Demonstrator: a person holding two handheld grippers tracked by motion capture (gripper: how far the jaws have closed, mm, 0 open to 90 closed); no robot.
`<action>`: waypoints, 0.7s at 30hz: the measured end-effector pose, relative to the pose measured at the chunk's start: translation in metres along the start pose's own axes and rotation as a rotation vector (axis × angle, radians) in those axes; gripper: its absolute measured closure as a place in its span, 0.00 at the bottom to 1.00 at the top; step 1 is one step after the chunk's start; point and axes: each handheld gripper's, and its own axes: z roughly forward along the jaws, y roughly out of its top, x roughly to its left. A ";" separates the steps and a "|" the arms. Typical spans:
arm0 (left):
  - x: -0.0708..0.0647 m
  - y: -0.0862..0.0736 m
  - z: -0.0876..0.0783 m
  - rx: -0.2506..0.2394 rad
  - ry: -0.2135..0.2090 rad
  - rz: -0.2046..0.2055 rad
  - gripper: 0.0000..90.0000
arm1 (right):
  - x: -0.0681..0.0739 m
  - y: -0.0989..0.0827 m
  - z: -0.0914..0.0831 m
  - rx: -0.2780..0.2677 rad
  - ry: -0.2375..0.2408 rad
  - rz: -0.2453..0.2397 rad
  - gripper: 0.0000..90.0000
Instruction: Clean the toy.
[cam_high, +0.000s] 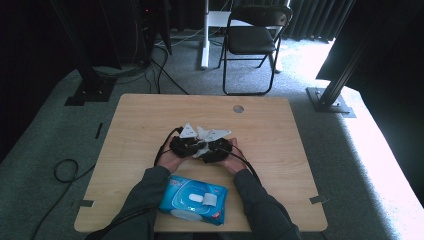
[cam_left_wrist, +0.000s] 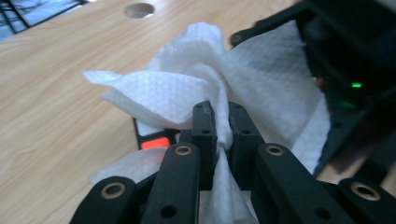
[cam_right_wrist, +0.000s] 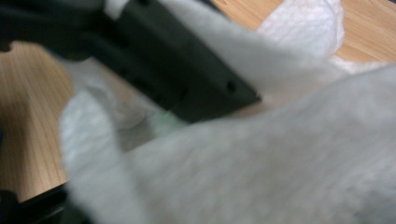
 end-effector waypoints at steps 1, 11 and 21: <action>0.001 0.000 0.000 0.002 0.019 -0.002 0.93 | 0.000 0.000 0.000 0.000 -0.001 -0.002 0.38; 0.014 -0.006 -0.003 0.006 0.094 -0.049 0.93 | 0.001 0.003 -0.003 -0.011 0.008 -0.010 0.38; 0.027 -0.011 -0.004 0.018 0.149 -0.106 0.93 | 0.003 0.004 -0.005 -0.019 0.011 -0.024 0.38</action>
